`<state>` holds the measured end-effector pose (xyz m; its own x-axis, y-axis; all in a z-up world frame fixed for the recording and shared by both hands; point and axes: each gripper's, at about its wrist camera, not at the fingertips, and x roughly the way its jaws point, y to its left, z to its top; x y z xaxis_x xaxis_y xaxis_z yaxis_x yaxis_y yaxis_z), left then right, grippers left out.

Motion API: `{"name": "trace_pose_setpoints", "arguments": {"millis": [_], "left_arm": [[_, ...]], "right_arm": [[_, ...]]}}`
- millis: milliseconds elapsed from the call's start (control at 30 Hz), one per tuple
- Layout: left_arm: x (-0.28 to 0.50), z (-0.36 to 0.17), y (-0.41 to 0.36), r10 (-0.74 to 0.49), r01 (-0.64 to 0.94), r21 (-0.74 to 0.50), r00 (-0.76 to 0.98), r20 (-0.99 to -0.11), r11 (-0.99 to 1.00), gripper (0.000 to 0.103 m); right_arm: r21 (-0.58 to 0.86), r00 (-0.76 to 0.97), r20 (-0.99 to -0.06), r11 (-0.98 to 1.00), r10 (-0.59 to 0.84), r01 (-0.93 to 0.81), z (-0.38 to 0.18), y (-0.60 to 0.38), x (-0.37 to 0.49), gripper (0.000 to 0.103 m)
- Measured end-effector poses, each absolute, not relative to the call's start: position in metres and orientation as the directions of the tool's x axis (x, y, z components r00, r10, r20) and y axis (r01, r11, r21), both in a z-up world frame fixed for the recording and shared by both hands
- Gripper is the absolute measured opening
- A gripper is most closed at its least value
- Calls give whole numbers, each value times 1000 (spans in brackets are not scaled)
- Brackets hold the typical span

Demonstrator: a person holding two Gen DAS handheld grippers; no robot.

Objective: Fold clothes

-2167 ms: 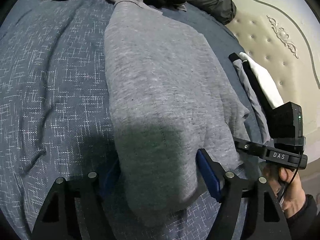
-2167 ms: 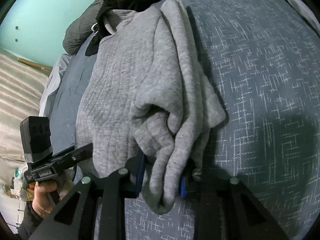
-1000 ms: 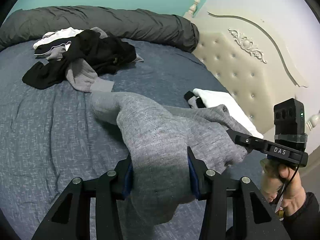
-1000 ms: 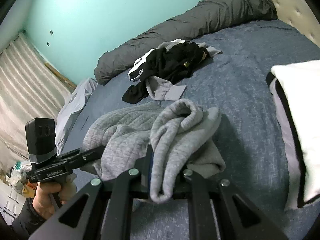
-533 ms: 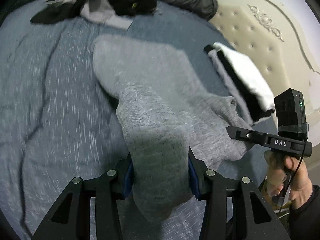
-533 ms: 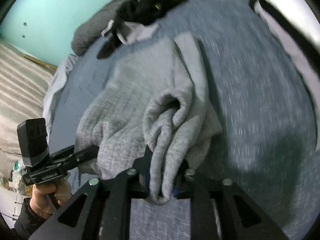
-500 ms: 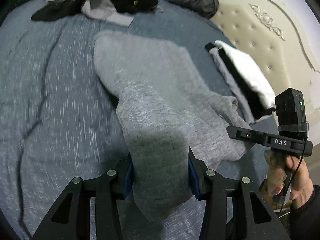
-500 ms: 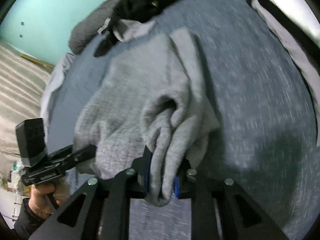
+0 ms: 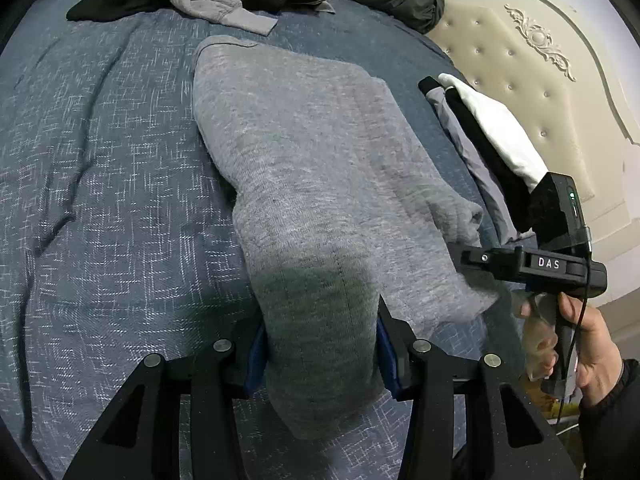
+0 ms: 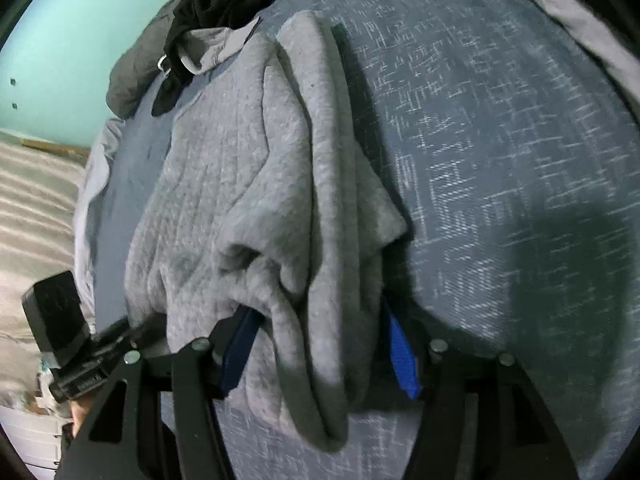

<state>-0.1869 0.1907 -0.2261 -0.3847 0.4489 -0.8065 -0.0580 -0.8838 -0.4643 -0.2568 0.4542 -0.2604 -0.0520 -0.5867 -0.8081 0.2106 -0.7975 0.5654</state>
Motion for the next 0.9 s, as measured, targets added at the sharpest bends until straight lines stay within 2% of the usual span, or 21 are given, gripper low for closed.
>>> {"name": "trace_pose_setpoints", "arguments": {"millis": [67,167,267,567,900], "left_arm": [[-187,-226,192,448,-60,-463,-386,-806,-884,49],[-187,-226,193,446,-66,-458,-390,-806,-886,49],[-187,-221,193,441,-72,-452,-400,-804,-889,49],[-188,-182,186,430,-94,-441,-472,-770,-893,47],[-217,-92,202,412,-162,-396,-582,-701,-904,47]], "right_arm": [[579,-47,-798,-785,-601,221,-262,451,-255,39],[590,-50,-786,-771,-616,240,-260,448,-252,28],[594,-61,-778,-763,-626,253,-257,447,-252,21],[603,-147,-721,-718,-677,347,-211,444,-248,17],[607,-245,-641,-676,-727,418,-121,459,-272,16]]}}
